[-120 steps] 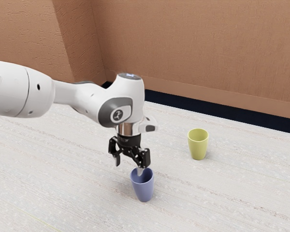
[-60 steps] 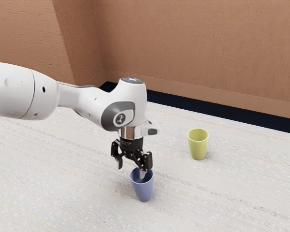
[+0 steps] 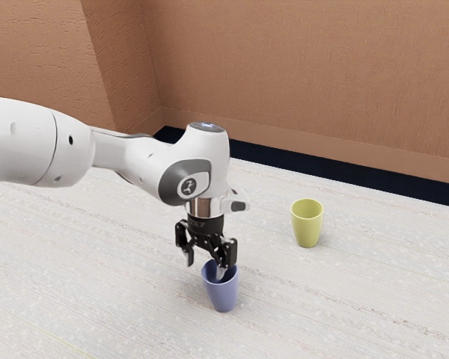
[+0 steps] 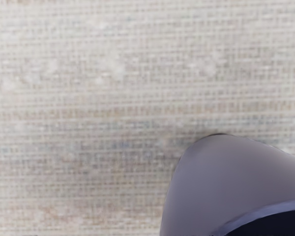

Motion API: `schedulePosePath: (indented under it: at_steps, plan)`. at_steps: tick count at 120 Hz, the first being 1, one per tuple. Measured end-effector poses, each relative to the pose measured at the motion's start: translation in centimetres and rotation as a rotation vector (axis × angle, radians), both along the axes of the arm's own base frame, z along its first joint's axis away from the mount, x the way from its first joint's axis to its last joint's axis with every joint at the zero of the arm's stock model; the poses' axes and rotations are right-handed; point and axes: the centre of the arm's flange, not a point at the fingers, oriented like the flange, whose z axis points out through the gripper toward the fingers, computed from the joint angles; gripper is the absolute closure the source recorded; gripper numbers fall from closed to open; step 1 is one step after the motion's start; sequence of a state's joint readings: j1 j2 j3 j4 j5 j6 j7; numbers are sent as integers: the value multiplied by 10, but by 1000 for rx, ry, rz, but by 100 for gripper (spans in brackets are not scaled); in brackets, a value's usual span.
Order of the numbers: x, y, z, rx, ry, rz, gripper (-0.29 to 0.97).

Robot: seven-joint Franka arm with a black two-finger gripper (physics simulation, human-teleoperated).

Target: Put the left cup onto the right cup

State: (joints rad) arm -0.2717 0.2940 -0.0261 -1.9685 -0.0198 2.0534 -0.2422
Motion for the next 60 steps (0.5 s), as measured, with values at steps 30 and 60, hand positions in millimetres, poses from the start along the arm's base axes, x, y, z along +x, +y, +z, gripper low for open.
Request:
schedulePosePath:
  at_steps: [30, 60]
  plan:
    - [0, -1, -1, -3, -1, 1, 21]
    - [1, -1, -5, -3, 0, 1, 27]
